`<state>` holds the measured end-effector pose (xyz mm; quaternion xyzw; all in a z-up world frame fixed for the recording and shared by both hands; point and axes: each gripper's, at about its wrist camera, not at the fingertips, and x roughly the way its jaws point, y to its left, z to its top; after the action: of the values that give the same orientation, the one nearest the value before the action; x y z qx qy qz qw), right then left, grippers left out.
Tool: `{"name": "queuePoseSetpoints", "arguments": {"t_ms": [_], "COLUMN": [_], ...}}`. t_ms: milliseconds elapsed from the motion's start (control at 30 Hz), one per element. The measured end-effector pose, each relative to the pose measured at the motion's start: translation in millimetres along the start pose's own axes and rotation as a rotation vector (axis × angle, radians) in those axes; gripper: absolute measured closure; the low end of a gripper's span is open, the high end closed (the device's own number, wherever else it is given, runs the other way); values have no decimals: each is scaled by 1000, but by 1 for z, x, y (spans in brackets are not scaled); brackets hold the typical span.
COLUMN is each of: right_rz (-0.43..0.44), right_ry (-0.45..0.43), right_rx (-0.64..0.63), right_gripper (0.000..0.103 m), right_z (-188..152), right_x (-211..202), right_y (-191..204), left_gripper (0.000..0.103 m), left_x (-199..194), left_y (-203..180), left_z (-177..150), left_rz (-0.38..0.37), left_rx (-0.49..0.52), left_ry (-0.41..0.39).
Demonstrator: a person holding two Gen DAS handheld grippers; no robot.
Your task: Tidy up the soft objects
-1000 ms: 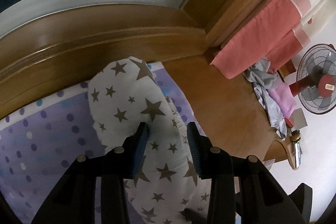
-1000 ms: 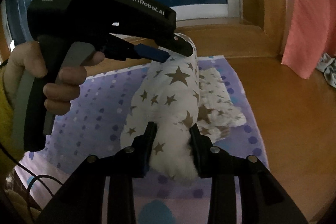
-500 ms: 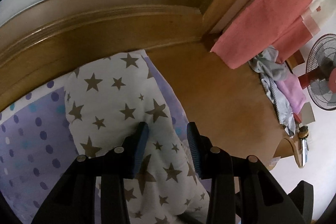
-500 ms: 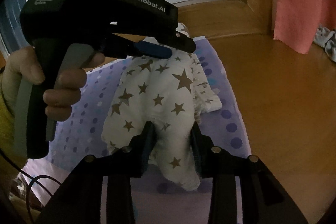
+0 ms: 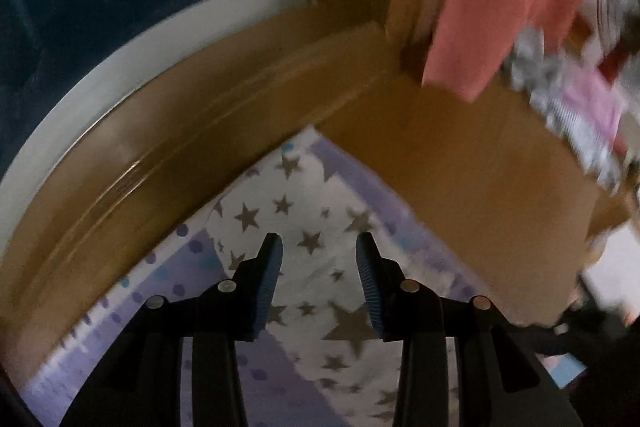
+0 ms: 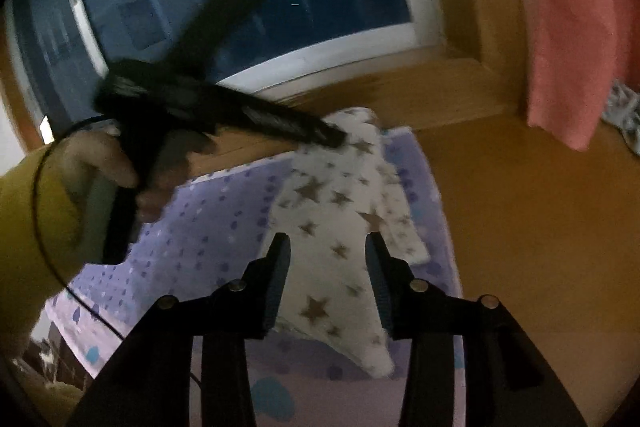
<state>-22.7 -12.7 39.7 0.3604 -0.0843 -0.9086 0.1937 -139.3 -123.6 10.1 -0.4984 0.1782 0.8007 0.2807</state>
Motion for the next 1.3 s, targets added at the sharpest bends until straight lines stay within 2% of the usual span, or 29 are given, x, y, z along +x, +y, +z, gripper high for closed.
{"name": "queuePoseSetpoints", "arguments": {"t_ms": [100, 200, 333, 433, 567, 700, 800, 933, 1000, 1067, 1167, 1300], "right_rz": [-2, -41, -59, -47, -53, -107, -120, -171, -152, -100, -93, -15], "right_ry": [63, 105, 90, 86, 84, 39, 41, 109, 117, 128, 137, 170], "right_rx": [-1, 7, 1, 44, 80, 117, 119, 138, 201, 313, 370, 438], "right_gripper": [64, 64, 64, 64, 66, 64, 64, 62, 50, 50, 49, 48], "right_z": [-3, -8, -4, -4, -5, 5, 13, 8, 9, 10, 6, -9], "right_x": [29, 52, 58, 60, 55, 42, 48, 78, 80, 72, 49, 40], "right_y": [1, -3, -6, -13, -18, -18, -17, -30, -45, -58, -57, -54], "left_gripper": [62, 58, 55, 55, 55, 55, 55, 52, 45, 45, 45, 45], "left_x": [22, 33, 40, 40, 17, 4, 16, 41, 46, 45, 42, 30], "left_y": [-4, 0, 9, 15, 28, 50, 57, 67, 73, 74, 72, 75], "left_z": [0, 2, 4, 4, 2, -3, -6, -5, -4, -7, -14, -23], "left_rz": [35, 7, -23, -46, -73, -87, -102, -158, -183, -208, -216, -211], "left_rx": [85, 94, 79, 78, 93, 89, 86, 21, -15, -39, -48, -81], "left_ry": [45, 36, 9, -3, -29, -60, -43, -35, -42, -42, -47, -58]}}
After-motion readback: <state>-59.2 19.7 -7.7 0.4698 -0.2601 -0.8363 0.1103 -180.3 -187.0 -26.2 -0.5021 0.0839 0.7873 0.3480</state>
